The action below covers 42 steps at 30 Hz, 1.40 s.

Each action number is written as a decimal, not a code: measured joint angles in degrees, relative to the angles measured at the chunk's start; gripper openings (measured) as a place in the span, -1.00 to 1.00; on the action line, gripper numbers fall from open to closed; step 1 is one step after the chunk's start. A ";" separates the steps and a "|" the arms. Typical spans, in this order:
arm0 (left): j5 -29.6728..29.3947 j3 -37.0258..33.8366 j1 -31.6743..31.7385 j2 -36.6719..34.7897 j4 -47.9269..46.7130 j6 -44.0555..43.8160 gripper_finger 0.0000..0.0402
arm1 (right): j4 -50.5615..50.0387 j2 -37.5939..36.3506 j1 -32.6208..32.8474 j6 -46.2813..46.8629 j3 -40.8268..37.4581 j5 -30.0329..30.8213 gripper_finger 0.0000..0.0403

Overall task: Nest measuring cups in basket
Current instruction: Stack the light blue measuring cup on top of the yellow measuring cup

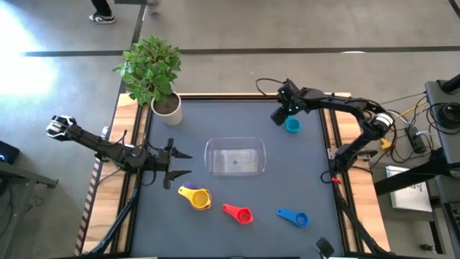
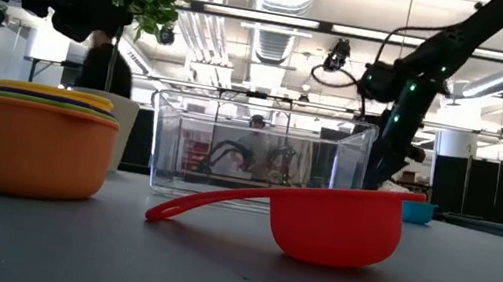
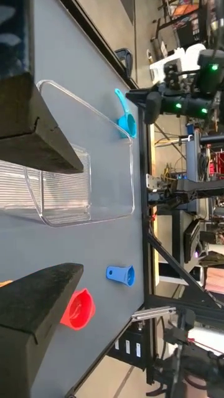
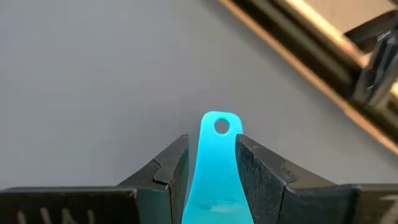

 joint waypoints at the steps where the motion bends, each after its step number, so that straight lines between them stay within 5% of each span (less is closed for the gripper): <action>1: -0.04 0.00 0.00 0.02 -0.01 -0.02 0.15 | -0.06 -0.81 0.01 -0.01 -0.04 0.00 -0.41; 18: -1.51 0.44 -0.02 0.09 0.08 -0.44 0.15 | -4.52 -17.17 -0.01 8.37 -10.56 -1.49 -0.41; 42: -1.44 0.44 0.00 0.09 -0.26 0.18 0.15 | -7.34 -14.18 -4.27 11.16 -14.26 -0.94 -0.41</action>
